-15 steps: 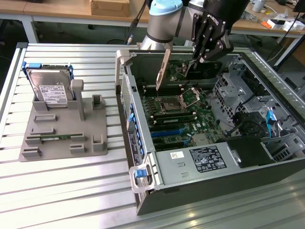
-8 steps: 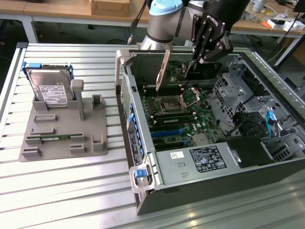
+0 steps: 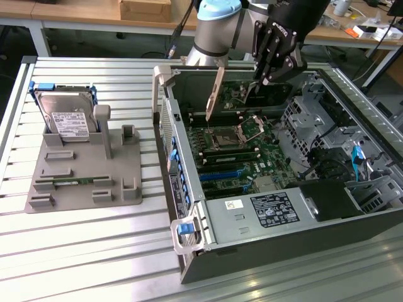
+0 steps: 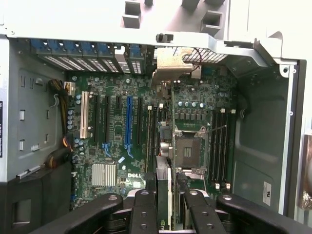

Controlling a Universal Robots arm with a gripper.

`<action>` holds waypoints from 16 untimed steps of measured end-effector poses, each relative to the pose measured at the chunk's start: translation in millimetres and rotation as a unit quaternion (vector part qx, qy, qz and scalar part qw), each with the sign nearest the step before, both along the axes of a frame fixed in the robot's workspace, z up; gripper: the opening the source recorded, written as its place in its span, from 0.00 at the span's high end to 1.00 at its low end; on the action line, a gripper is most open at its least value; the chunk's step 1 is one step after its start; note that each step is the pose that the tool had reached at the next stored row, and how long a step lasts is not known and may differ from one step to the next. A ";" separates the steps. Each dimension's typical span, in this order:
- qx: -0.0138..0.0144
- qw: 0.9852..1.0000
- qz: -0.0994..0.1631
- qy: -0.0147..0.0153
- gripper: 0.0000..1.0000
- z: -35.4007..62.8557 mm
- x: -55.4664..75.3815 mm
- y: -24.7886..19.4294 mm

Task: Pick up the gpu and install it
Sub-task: 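Insert the gpu into the slot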

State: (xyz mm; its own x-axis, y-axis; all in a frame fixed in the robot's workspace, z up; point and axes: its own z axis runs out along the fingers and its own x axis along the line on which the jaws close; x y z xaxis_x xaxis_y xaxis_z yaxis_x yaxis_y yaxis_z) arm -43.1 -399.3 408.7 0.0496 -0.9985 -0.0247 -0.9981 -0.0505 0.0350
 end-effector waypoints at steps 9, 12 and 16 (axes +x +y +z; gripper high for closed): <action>0.000 1.000 0.000 0.000 0.73 -3.2 0.0 0.0; 0.000 1.000 0.000 0.000 0.73 -3.9 0.0 -0.1; 0.000 1.000 0.000 0.000 0.73 -4.8 0.0 -0.1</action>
State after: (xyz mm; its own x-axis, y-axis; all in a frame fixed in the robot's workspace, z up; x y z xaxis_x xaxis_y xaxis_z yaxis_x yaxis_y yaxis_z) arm -43.1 -399.3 403.9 0.0497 -0.9985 -0.0248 -0.9981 -0.0505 0.0350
